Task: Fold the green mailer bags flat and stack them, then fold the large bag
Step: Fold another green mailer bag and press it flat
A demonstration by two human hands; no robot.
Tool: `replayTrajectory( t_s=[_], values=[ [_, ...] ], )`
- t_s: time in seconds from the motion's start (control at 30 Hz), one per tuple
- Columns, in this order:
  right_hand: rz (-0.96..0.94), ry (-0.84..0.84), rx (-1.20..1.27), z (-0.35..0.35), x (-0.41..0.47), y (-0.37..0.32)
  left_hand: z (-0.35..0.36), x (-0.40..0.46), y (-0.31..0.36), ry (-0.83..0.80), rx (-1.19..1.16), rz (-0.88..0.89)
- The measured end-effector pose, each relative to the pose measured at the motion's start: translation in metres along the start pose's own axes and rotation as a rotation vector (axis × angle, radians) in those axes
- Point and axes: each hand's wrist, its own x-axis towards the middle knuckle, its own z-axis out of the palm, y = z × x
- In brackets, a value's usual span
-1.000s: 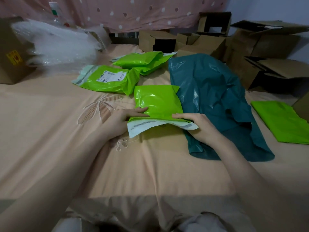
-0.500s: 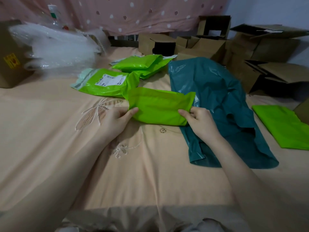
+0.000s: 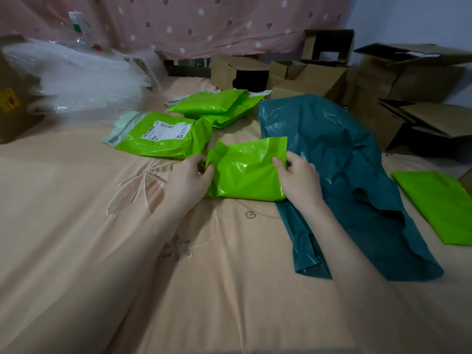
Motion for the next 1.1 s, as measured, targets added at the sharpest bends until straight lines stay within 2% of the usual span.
replayTrajectory(
  t_s=[0.23, 0.43, 0.53, 0.6, 0.83, 0.97, 1.1],
  values=[
    [0.014, 0.086, 0.046, 0.007, 0.003, 0.008, 0.016, 0.004, -0.006, 0.054, 0.109, 0.004],
    [0.030, 0.113, 0.033, 0.011, 0.005, 0.011, 0.017, 0.003, -0.004, 0.112, -0.011, -0.012],
    [0.020, 0.142, 0.047, 0.011, 0.002, 0.011, 0.014, 0.001, -0.001, 0.113, -0.137, 0.035],
    [0.025, 0.150, 0.149, 0.009, 0.002, 0.013, 0.010, 0.001, 0.000, 0.094, -0.257, 0.067],
    [0.183, -0.078, 1.005, -0.002, 0.001, 0.003, 0.002, 0.000, 0.005, -0.004, -0.589, 0.053],
    [0.135, -0.032, 1.032, -0.002, 0.002, 0.000, -0.008, 0.002, 0.014, -0.091, -0.886, -0.172],
    [0.119, 0.000, 1.010, -0.002, 0.002, 0.001, -0.013, 0.002, 0.022, -0.086, -1.020, -0.313]
  ],
)
